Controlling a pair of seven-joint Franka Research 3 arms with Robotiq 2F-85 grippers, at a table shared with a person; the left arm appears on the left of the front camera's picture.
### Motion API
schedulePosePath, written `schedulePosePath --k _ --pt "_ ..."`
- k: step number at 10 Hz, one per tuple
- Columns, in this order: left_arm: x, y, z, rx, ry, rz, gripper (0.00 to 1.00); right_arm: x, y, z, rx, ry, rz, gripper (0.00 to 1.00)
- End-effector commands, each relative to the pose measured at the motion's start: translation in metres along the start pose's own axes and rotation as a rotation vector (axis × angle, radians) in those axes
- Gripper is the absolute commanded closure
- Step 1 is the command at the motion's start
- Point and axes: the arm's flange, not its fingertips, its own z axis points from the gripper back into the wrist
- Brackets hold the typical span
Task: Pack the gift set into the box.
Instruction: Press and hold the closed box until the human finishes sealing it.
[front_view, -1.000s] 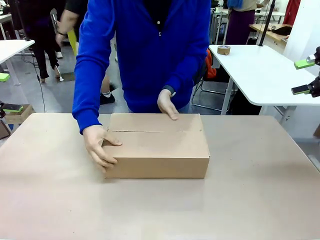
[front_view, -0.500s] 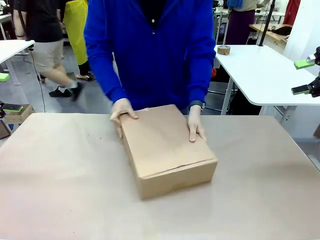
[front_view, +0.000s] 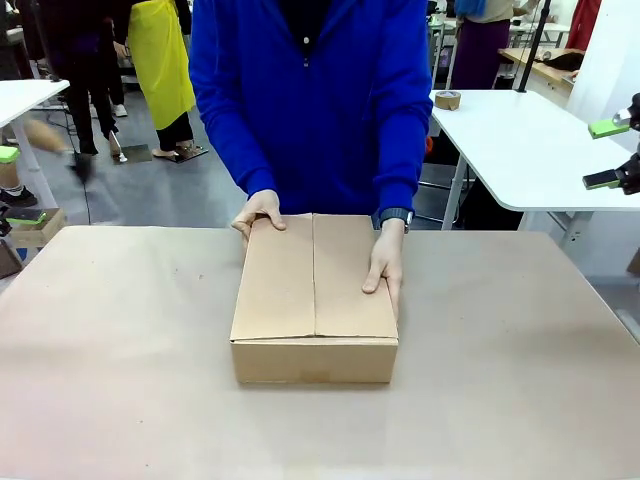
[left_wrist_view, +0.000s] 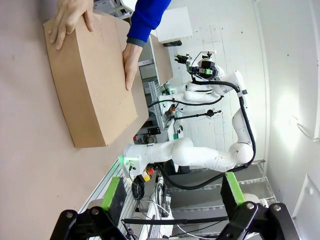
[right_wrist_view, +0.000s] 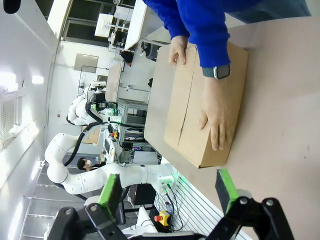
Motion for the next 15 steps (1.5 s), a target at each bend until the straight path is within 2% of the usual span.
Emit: schedulePosePath --k 1,12,13,14,15 --pt "-0.004 -0.001 0.002 -0.002 0.016 0.001 0.00 0.000 0.002 0.001 0.000 0.007 -0.007 0.00" --pt "0.000 0.000 0.000 0.000 0.000 0.000 0.00 0.000 0.000 0.000 0.000 0.000 0.000 0.00" --pt "0.000 -0.009 -0.003 0.008 0.057 -0.183 0.00 -0.005 0.016 0.001 -0.034 -0.016 0.152 0.00" --pt "0.010 -0.018 -0.041 0.012 0.213 -0.424 0.00 -0.002 0.031 -0.040 -0.005 0.066 0.403 0.00" --pt "0.025 -0.020 -0.081 0.048 0.307 -0.621 0.00 0.006 0.036 -0.085 0.041 0.111 0.588 0.00"
